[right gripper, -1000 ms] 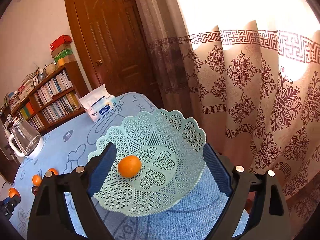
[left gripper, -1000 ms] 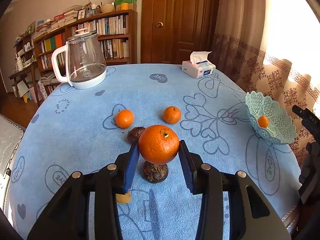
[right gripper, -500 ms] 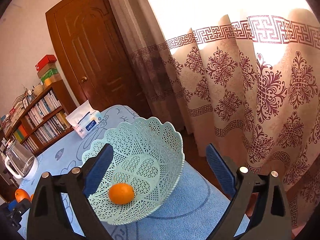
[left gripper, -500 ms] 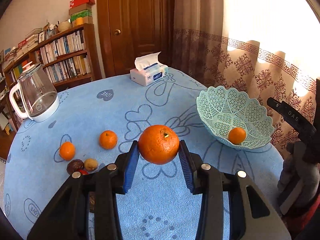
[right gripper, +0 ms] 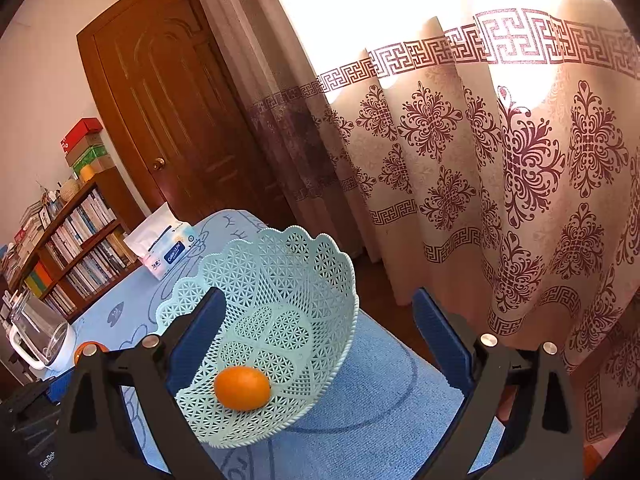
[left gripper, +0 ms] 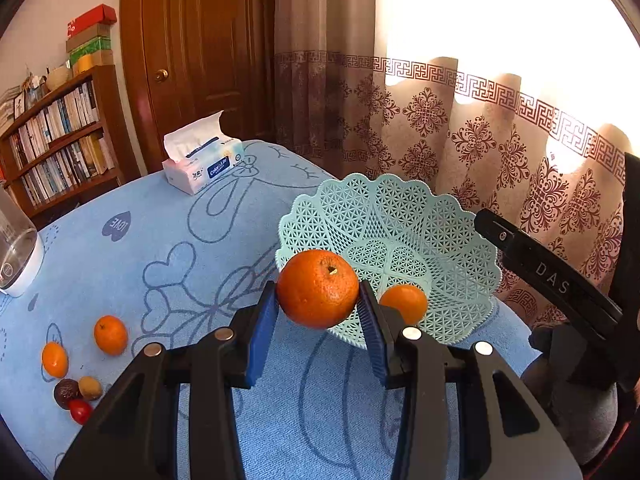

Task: Organize fruits
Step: 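Carry the large orange into the teal basket and open the left tool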

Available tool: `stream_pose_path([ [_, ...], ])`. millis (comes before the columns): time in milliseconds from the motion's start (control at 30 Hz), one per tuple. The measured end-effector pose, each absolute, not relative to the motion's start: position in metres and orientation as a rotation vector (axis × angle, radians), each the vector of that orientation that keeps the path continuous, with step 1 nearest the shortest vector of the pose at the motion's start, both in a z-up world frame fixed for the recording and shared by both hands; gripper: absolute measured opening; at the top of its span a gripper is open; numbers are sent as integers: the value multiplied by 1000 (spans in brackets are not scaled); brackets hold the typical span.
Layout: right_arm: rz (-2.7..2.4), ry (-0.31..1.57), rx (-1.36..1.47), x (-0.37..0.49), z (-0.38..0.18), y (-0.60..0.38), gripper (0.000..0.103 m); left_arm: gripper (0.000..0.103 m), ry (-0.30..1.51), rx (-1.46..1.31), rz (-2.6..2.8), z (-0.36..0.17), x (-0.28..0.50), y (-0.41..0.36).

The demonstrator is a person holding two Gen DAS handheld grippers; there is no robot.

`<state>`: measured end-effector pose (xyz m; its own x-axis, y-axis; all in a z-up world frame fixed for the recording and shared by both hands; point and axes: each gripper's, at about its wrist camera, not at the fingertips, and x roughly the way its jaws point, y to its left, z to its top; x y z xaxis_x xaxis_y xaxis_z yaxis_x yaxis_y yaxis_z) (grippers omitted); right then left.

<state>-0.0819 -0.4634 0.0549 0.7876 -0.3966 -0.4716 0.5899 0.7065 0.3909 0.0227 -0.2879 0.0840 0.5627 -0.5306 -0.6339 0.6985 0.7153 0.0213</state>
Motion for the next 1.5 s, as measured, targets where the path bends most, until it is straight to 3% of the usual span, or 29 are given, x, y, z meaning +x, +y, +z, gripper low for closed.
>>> stream_pose_path([
  [333, -559, 373, 565, -81, 54, -464, 96, 42, 667, 310, -754, 70, 28, -305],
  [400, -559, 373, 564, -81, 54, -464, 96, 59, 663, 303, -741, 70, 30, -304],
  [467, -559, 372, 564, -81, 54, -464, 96, 66, 655, 287, -730, 72, 31, -300],
  [767, -566, 361, 572, -84, 55, -466, 96, 76, 656, 273, -709, 72, 33, -290],
  [967, -572, 353, 578, -85, 54, -467, 96, 91, 642, 280, -697, 72, 30, -287],
  [1500, -588, 289, 546, -93, 61, -462, 97, 94, 618, 236, -615, 83, 31, -267],
])
